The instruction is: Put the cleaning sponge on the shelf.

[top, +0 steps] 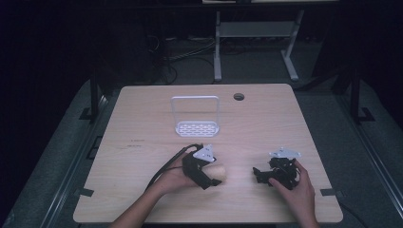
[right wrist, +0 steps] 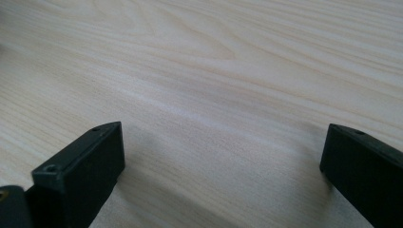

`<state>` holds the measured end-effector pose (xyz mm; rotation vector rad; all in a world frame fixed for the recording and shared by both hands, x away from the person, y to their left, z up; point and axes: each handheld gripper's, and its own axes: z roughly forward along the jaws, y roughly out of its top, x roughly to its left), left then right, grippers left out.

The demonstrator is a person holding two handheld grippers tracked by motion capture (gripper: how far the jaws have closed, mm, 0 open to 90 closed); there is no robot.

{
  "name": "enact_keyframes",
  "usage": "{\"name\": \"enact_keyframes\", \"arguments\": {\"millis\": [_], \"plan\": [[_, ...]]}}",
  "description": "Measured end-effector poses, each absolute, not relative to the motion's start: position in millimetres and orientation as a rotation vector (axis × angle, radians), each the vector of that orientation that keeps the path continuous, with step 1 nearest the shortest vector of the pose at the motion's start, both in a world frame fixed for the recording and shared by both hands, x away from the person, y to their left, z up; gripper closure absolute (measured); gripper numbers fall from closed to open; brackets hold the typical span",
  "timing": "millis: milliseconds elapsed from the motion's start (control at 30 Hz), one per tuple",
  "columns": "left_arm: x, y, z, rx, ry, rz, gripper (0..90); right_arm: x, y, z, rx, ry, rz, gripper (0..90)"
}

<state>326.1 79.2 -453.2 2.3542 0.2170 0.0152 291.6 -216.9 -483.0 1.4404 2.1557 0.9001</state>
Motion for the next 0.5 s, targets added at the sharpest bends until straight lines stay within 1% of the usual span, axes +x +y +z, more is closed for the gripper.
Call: {"name": "enact_keyframes", "arguments": {"millis": [233, 333, 400, 500], "plan": [[324.6, 76.8, -457.9, 2.380, 0.206, 0.022, 15.1, 291.6, -216.9, -483.1, 1.440, 2.155, 0.901, 0.5], [324.6, 76.6, -458.7, 2.385, 0.202, 0.032, 17.0, 291.6, -216.9, -483.1, 1.440, 2.155, 0.901, 0.5], [324.2, 77.2, -458.6, 2.391, 0.202, 0.040, 21.3, 291.6, -216.9, -483.1, 1.440, 2.155, 0.901, 0.5], [324.2, 77.5, -459.1, 2.392, 0.203, 0.043, 23.0, 291.6, -216.9, -483.1, 1.440, 2.155, 0.901, 0.5]]}}
